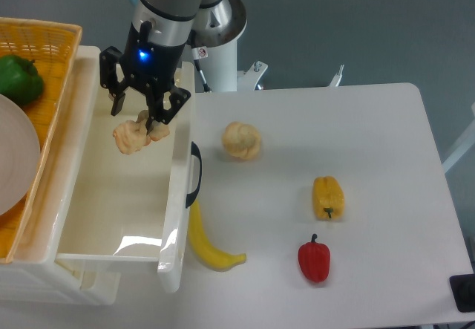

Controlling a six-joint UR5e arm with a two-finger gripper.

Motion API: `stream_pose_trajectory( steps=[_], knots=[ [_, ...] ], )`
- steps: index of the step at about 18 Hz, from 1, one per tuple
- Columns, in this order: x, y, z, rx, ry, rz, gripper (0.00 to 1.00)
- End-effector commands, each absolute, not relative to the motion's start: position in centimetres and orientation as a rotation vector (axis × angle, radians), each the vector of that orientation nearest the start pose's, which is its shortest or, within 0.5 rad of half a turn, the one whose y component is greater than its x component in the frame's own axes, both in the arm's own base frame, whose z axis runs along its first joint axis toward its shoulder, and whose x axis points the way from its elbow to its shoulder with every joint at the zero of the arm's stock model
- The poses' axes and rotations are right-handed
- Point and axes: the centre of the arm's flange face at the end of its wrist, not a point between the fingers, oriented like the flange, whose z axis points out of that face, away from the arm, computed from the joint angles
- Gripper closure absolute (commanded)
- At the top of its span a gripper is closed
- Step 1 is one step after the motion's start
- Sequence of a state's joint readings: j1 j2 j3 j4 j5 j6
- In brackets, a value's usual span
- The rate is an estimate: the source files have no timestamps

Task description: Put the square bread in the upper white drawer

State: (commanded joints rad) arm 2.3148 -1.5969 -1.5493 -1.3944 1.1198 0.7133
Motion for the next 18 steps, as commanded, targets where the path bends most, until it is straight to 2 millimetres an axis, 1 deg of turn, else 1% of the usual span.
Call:
stream_pose_trajectory(
  steps=[2, 3, 5, 7, 9, 12, 15, 18],
  knots=[
    [-22.0, 50.0, 51.4, -2.698, 0.014, -0.305, 0.09],
    [-22.0, 50.1, 51.4, -2.699, 0.016, -0.307, 0.09],
    [-22.0, 50.1, 51.4, -2.697, 0.019, -0.304, 0.01],
    [-21.9, 50.1, 51.4, -2.695, 0.023, -0.300, 0.01],
    [-21.3, 50.5, 51.3, -2.696, 0.041, -0.305, 0.01],
    [-21.0, 51.2, 50.4, -2.709, 0.052, -0.324, 0.01],
    [-20.7, 52.0, 49.2, -2.726, 0.061, -0.353, 0.01],
    [-20.6, 52.5, 48.5, -2.733, 0.068, -0.369, 0.01]
  ],
)
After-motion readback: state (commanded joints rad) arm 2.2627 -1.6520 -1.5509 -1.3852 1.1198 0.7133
